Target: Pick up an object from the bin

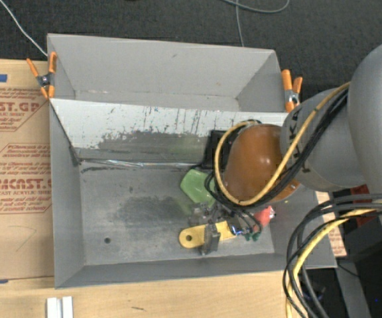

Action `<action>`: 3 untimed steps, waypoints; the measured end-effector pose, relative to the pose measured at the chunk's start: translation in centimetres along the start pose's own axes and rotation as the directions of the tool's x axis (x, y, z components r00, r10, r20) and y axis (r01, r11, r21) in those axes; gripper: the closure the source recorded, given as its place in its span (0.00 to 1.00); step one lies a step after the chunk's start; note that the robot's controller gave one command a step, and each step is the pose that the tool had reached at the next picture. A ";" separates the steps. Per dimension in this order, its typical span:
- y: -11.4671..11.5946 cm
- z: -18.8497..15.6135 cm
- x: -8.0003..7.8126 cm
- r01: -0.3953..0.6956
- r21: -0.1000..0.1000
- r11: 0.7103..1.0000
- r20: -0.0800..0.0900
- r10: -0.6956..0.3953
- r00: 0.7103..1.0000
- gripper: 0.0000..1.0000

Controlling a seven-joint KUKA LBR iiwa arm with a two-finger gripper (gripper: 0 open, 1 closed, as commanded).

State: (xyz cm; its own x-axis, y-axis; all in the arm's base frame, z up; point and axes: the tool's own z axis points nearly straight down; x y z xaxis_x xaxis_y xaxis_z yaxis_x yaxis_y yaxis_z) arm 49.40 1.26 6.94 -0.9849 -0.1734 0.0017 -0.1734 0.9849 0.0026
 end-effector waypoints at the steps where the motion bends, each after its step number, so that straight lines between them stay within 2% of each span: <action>1: -0.3 0.0 0.9 0.007 -0.001 1.000 -0.001 -0.007 1.000 1.00; 3: -0.5 -0.1 1.1 0.025 0.000 1.000 0.005 -0.025 1.000 1.00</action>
Offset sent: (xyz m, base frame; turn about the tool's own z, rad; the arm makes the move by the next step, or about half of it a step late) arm -0.0111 -0.0077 0.0006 -0.0256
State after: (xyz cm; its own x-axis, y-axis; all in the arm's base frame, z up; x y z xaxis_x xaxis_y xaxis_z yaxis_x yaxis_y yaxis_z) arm 48.44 0.59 7.02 -0.9802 -0.1979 -0.0038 -0.1979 0.9802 0.0027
